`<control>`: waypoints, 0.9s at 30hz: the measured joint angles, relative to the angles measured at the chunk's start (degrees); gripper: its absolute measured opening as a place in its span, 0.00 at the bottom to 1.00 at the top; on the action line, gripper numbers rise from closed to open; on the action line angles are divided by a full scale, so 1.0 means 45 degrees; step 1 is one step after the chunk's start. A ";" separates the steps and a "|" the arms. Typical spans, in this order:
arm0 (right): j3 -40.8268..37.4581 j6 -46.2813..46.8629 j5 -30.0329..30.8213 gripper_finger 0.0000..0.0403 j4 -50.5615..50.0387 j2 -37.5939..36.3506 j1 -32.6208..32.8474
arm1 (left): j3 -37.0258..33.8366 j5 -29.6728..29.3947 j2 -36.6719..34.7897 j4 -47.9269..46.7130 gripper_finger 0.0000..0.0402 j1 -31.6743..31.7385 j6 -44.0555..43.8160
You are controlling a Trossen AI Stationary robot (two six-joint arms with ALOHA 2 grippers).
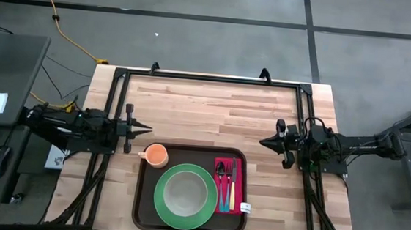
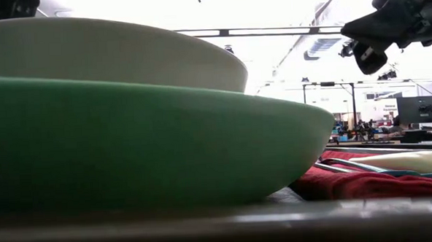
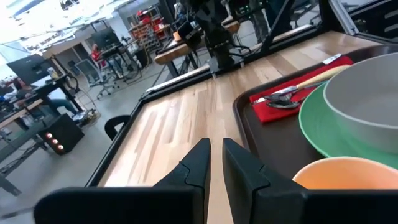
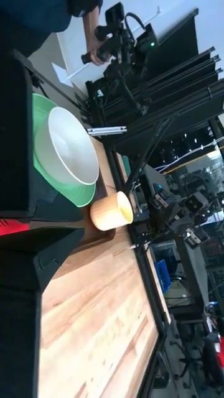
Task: Set up tray
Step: Return to Home Position
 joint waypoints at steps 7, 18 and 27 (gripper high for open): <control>0.0000 0.0087 -0.0056 0.00 -0.0117 0.0002 0.0000 | -0.0164 0.0028 -0.0008 0.0025 0.18 0.0000 -0.0004; -0.0045 -0.0144 0.0173 0.00 -0.0035 0.0007 0.0000 | -0.0903 0.0074 -0.0021 0.0992 0.18 0.0000 -0.0036; -0.1472 0.0438 0.0149 0.00 0.1876 -0.0003 0.0000 | -0.0903 0.0179 -0.0010 0.0958 0.18 0.0000 -0.0250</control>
